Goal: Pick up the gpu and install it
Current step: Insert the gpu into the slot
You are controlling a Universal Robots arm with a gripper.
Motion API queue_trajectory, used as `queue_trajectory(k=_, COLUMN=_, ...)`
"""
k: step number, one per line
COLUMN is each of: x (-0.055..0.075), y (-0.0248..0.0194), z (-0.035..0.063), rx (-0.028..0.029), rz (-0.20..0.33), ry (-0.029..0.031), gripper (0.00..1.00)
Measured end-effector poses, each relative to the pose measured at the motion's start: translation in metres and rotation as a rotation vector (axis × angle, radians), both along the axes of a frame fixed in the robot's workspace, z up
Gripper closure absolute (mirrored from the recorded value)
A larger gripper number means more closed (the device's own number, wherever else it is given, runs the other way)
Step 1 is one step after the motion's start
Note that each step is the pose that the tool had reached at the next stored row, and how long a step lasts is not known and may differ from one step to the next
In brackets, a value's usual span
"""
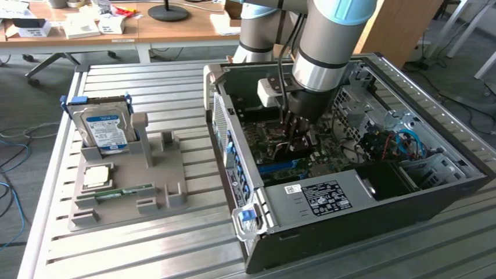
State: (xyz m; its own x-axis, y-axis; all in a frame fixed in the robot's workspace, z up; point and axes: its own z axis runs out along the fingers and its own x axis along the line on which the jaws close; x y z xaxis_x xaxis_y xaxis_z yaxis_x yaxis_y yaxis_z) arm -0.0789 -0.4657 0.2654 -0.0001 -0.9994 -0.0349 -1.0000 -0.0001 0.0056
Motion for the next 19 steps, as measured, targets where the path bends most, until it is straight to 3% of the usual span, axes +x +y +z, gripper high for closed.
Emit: queue_trajectory(k=19, x=-0.0005, y=0.0000, z=-0.0027, rx=0.0010, rz=0.010, ry=-0.0022, gripper=0.73)
